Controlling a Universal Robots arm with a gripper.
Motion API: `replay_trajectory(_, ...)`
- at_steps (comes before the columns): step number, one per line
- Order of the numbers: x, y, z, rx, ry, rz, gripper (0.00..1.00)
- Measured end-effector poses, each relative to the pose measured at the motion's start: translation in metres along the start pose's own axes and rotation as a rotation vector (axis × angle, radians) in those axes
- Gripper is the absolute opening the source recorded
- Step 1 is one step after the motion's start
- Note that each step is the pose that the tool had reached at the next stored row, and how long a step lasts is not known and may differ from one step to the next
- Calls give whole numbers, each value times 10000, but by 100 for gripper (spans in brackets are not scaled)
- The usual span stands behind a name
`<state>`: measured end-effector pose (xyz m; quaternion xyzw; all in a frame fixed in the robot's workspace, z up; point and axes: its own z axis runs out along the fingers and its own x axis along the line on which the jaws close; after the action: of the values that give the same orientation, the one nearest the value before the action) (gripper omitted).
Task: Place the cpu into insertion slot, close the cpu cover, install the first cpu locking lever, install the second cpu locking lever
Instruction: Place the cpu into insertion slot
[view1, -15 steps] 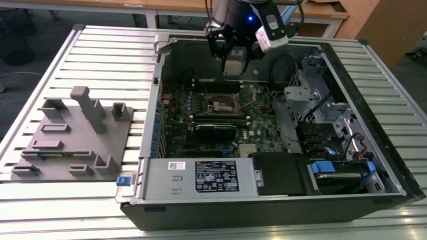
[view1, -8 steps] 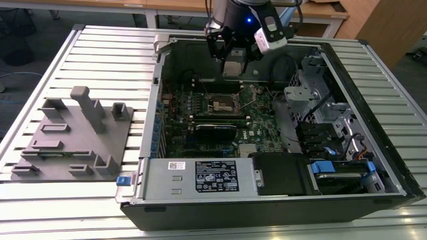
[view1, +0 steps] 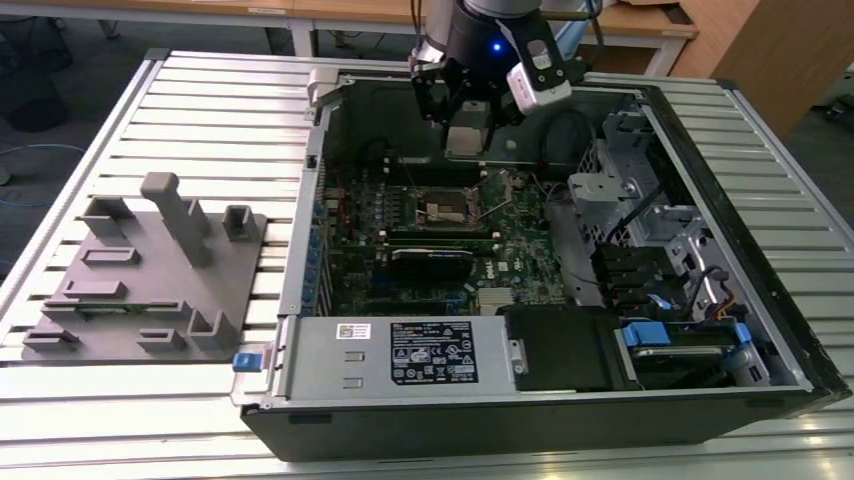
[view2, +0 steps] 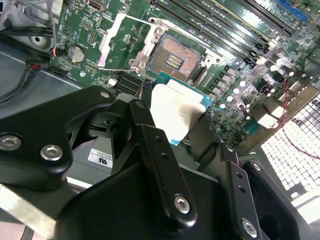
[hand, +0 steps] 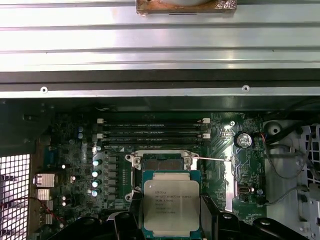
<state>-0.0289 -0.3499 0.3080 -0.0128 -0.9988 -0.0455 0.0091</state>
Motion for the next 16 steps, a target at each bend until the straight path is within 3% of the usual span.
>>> replay_trajectory(16,-1,-4,47,0,0,0,54)
